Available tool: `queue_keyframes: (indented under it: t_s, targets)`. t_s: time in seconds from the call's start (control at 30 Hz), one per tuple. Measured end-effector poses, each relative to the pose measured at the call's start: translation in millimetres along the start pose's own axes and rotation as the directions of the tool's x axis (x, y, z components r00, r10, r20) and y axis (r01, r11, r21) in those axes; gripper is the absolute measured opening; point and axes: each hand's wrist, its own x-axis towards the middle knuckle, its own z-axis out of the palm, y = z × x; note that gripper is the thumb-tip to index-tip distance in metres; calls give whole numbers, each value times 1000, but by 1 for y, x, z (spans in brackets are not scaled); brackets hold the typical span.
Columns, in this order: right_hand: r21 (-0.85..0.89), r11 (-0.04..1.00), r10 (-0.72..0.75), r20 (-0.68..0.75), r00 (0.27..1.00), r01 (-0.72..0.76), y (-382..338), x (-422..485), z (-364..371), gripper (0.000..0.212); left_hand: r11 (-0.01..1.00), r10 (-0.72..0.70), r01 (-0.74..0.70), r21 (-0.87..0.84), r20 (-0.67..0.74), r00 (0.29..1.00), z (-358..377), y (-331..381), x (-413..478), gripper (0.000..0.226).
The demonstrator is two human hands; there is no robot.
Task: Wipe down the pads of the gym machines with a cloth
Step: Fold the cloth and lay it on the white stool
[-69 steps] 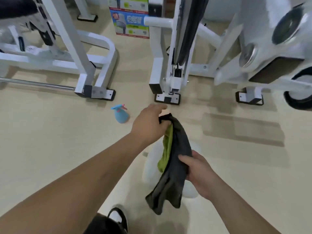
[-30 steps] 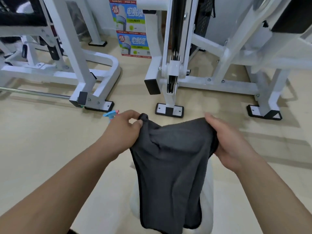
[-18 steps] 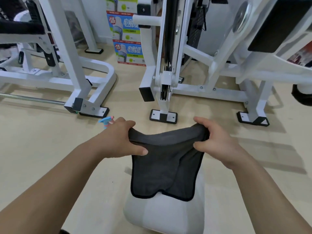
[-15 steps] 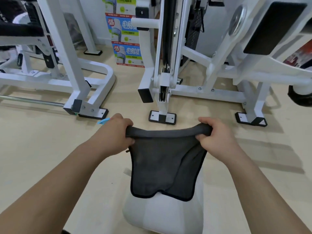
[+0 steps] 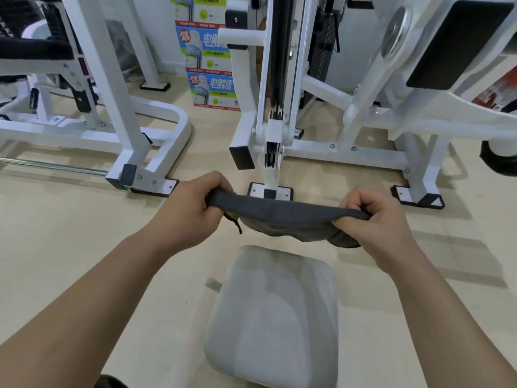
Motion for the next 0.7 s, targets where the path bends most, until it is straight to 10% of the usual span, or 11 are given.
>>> queue_keyframes:
  t_s: [0.23, 0.47, 0.7]
  targets:
    - [-480, 865, 372, 415, 830, -148, 27, -1, -4, 52, 909, -313, 27, 417, 637, 704, 4, -13, -18, 39]
    - [-558, 803, 569, 614, 548, -208, 13, -14, 7, 11, 907, -401, 177, 382, 656, 639, 4, -13, -18, 35]
    - [-740, 640, 768, 609, 198, -206, 56, -29, 19, 10, 868, -495, 205, 453, 825, 273, 43, -18, -29, 31]
